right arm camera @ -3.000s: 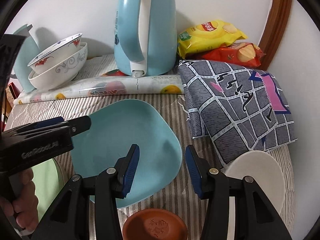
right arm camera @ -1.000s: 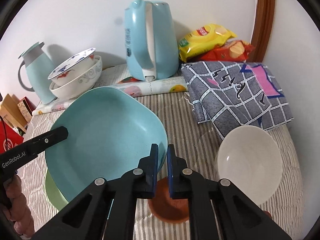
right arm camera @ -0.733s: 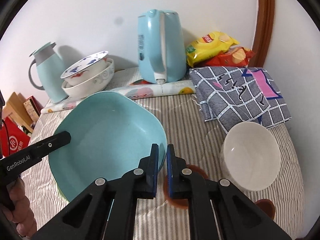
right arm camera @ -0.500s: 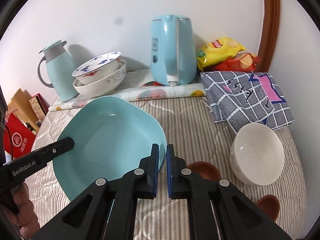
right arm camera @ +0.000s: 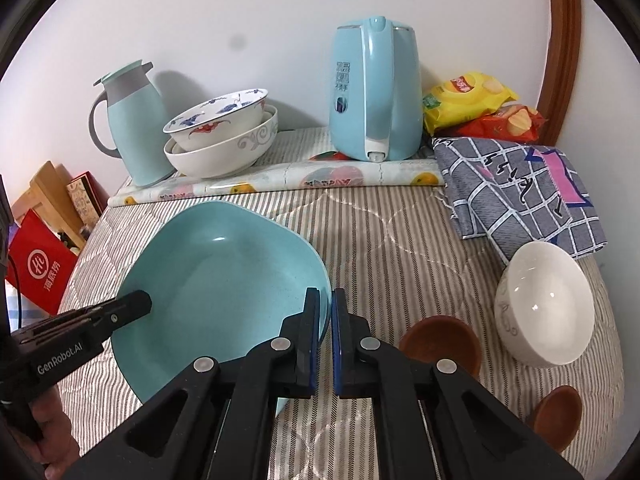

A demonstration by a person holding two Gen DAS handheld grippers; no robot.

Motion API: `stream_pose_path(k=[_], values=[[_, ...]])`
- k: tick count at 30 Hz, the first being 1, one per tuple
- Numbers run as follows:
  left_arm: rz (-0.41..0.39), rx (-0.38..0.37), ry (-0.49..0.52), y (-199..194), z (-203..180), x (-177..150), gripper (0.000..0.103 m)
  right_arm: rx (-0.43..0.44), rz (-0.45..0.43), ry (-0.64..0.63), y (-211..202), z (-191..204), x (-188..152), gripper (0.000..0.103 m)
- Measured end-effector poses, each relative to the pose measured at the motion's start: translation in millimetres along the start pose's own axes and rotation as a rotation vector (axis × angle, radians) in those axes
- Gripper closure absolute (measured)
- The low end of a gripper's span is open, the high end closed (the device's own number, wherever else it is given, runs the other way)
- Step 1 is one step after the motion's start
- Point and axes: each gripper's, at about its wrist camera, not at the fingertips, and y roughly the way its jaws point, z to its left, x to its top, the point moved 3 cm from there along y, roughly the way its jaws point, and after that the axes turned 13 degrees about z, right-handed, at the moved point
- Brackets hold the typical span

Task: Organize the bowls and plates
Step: 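Carry the light-blue plate onto the green plate and open the left tool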

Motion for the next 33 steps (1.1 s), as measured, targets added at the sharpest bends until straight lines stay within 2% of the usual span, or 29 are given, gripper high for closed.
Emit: stream_pose_path(k=[17,33], values=[[0.03,0.048,-0.059,7,26,-4,0.097,0.026,0.032,-0.062,28,22,8,0.099],[0.062,0.079,-0.057,23,30,-10,0.096,0.013,0.067,-0.094,51,29,10,0.099]])
